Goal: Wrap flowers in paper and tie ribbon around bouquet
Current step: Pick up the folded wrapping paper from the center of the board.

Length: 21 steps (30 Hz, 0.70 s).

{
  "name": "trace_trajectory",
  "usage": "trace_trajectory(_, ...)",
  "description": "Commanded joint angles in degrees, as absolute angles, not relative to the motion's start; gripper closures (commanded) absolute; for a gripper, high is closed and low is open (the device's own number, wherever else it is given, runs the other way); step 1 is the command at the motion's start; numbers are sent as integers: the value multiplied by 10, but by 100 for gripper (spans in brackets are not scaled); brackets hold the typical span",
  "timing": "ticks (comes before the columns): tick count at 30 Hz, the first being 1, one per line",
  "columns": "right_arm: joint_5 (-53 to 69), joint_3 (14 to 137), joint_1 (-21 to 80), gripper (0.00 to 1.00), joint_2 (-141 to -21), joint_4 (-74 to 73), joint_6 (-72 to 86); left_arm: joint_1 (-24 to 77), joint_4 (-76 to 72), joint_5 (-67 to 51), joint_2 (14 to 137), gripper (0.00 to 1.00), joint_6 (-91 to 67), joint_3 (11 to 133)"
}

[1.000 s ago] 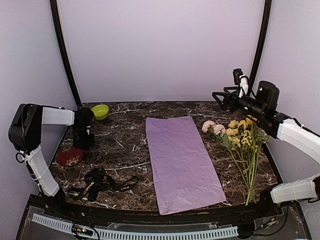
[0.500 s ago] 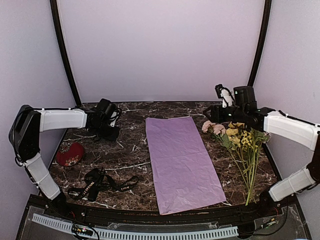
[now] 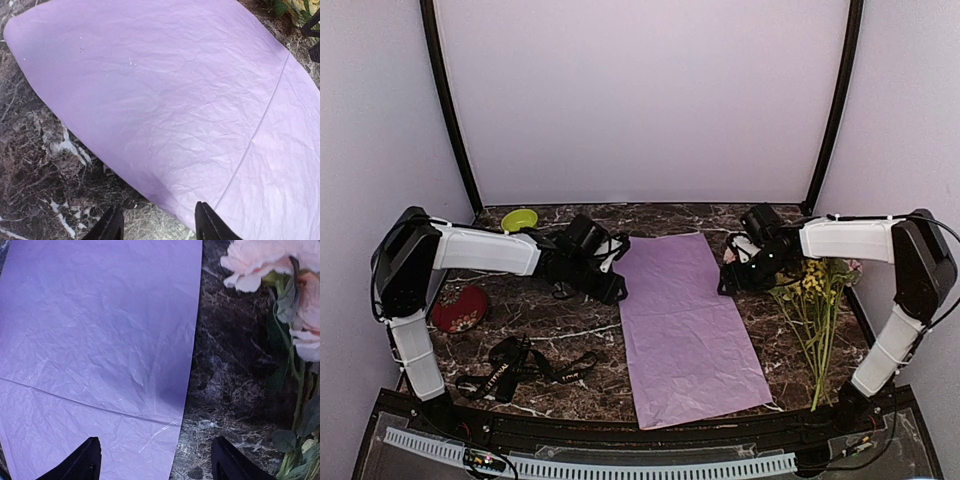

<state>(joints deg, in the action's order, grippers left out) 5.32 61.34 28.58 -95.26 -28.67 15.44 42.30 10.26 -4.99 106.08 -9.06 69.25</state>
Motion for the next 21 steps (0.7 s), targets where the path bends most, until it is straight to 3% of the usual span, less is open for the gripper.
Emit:
trace_trajectory(1,73,631,286,24,-979,-310,158,430,79,-73,1078,49,-103,697)
trace_trajectory(12,183,610,276,31,-1037,-265,169,438,89,-71,1114,49,-113,681)
trace_trajectory(21,288,586,269,37,-1011,-193,203,438,98,-53,1129,52,-104,667)
